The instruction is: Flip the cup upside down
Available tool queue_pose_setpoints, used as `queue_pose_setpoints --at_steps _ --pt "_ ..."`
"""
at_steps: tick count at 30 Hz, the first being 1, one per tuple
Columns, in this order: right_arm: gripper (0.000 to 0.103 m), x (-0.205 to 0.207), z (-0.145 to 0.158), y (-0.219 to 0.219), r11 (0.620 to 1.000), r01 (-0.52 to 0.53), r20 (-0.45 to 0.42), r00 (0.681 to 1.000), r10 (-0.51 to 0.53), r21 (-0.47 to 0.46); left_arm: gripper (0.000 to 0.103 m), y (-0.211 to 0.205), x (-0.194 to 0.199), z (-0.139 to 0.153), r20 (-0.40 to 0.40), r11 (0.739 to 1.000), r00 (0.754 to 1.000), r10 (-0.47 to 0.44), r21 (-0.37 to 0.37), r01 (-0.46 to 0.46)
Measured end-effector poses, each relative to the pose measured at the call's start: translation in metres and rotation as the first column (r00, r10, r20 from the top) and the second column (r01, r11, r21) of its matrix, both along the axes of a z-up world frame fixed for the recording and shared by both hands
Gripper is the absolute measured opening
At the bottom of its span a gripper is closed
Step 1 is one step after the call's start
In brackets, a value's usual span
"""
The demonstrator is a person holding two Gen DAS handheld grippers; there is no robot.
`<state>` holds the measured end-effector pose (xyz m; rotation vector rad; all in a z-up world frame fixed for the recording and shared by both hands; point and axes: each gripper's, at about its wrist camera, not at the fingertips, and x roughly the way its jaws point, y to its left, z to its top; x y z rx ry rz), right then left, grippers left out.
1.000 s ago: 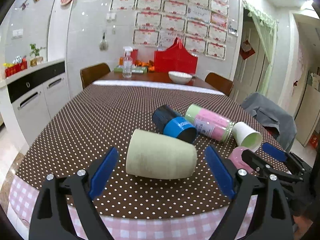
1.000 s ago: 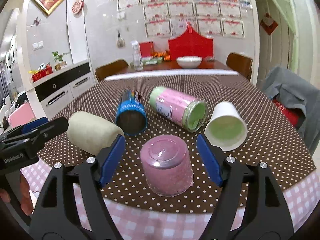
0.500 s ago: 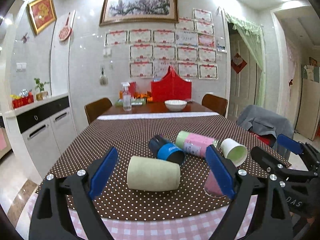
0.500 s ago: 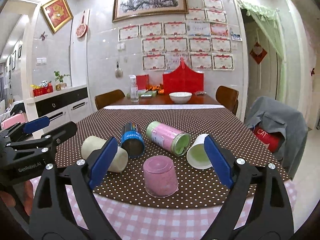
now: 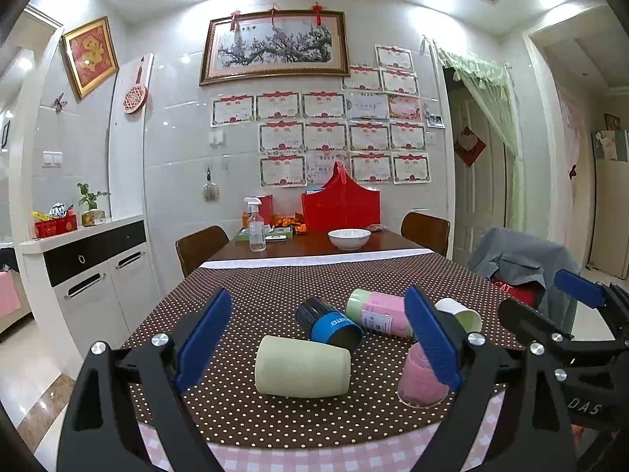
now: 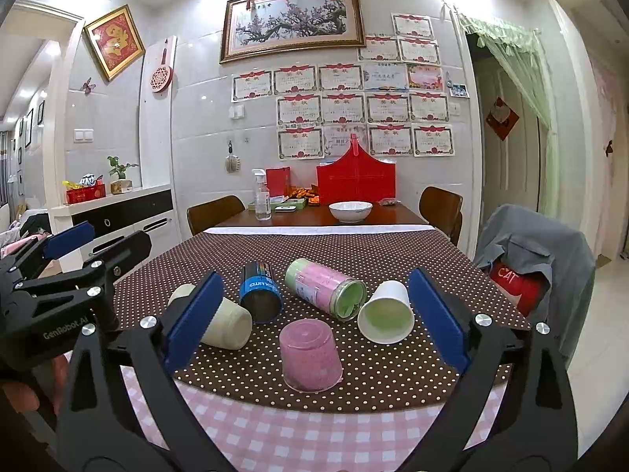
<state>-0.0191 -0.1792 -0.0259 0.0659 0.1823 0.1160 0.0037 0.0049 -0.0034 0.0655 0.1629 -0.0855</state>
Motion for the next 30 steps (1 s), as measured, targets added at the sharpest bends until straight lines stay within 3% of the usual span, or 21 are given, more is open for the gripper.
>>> queue_pose_setpoints --at_steps 30 --pt "0.094 0.0007 -0.0027 0.0033 1.0 -0.002 0.001 1.0 0.002 0.006 0.088 0.0003 -0.007 -0.0009 0.035 1.0 0.999 0.01 -0.004 -0.01"
